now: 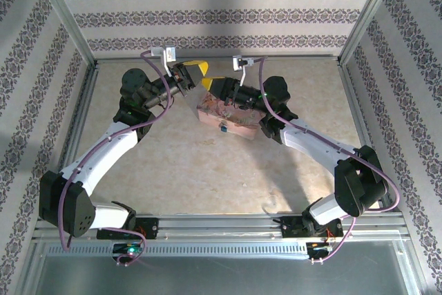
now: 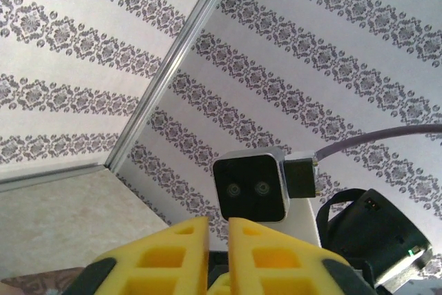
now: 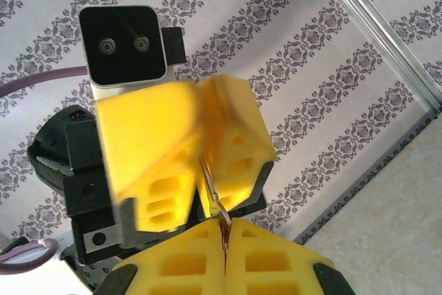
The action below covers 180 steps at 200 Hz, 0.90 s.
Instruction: Unlock the padlock with the key
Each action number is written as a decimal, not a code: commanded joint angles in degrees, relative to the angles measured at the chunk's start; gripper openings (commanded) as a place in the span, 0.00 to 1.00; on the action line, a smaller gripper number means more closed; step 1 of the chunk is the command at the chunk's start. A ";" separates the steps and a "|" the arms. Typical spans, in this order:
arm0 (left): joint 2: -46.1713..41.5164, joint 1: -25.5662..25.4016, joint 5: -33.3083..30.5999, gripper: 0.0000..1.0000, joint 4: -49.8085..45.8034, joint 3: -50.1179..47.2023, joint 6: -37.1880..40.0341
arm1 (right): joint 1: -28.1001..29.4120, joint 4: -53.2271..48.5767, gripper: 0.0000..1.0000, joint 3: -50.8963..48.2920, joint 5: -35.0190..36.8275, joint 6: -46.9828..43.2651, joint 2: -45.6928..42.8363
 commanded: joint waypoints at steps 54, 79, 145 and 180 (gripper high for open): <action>-6.16 2.31 -6.86 0.49 -2.00 -3.50 4.52 | -2.30 -15.89 0.00 -4.09 3.97 -12.35 -6.92; -7.74 2.93 -8.93 0.68 -7.44 -5.35 8.10 | -4.91 -23.95 0.00 -5.55 4.94 -16.70 -8.84; -7.12 2.39 -10.01 0.88 -19.74 -10.79 14.54 | -10.80 -43.08 0.00 -7.23 8.23 -27.91 -7.18; -2.51 -0.22 -9.39 0.82 -21.62 -13.76 14.59 | -14.16 -41.88 0.00 -9.60 5.16 -27.87 -3.22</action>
